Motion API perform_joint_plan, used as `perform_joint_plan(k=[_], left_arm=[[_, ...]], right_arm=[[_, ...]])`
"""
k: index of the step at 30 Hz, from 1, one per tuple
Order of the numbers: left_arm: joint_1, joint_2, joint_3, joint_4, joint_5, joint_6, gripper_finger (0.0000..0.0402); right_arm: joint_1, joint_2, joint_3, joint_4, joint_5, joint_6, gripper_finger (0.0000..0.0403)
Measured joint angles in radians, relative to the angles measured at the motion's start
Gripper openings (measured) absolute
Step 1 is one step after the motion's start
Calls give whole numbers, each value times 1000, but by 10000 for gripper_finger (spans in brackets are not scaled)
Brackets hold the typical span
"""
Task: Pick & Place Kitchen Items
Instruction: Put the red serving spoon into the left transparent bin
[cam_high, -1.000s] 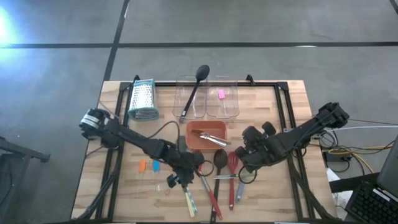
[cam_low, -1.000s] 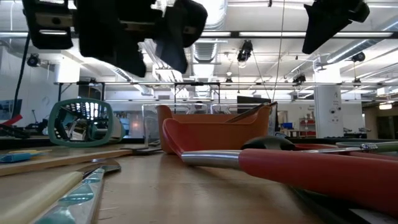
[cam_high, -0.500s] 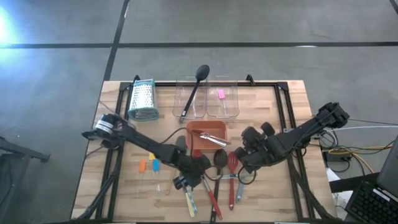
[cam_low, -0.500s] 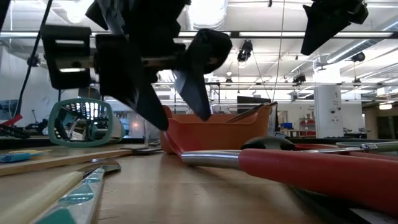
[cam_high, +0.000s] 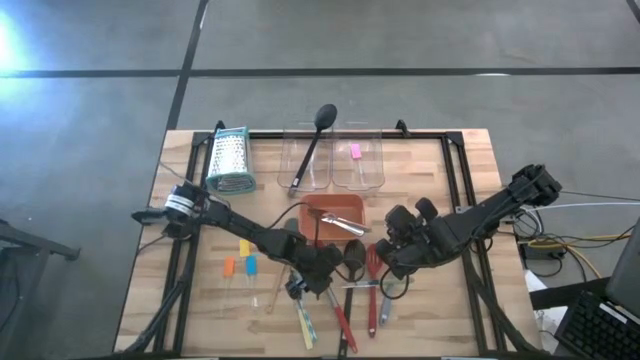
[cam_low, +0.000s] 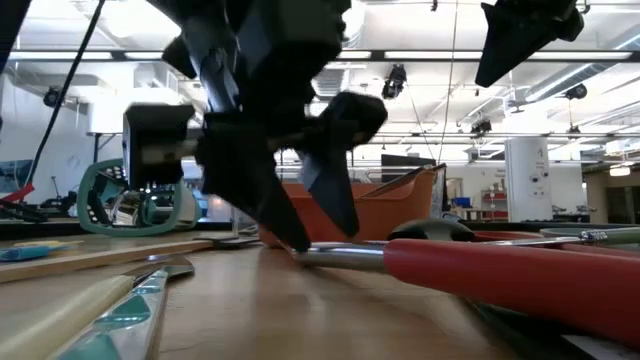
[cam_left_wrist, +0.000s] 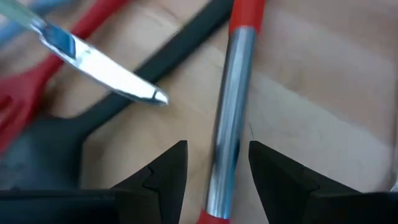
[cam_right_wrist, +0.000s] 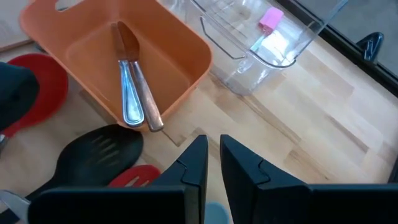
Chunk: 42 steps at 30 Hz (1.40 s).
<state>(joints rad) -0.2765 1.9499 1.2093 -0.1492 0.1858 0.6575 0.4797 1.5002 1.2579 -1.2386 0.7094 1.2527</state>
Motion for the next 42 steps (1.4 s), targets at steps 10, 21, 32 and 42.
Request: perform_joint_plan(k=[10, 21, 32, 42], left_arm=[[5, 39, 0, 11, 8, 0, 150], [4, 39, -1, 17, 3, 19, 57], [0, -24, -5, -56, -43, -120, 56], [-30, -157, -5, -246, -95, -154, 52]], right_arm=[[0, 0, -4, 3, 0, 0, 38], [0, 0, -4, 7, 0, -5, 38], [0, 0, -5, 17, 0, -13, 38], [0, 0, -6, 21, 0, -17, 38]])
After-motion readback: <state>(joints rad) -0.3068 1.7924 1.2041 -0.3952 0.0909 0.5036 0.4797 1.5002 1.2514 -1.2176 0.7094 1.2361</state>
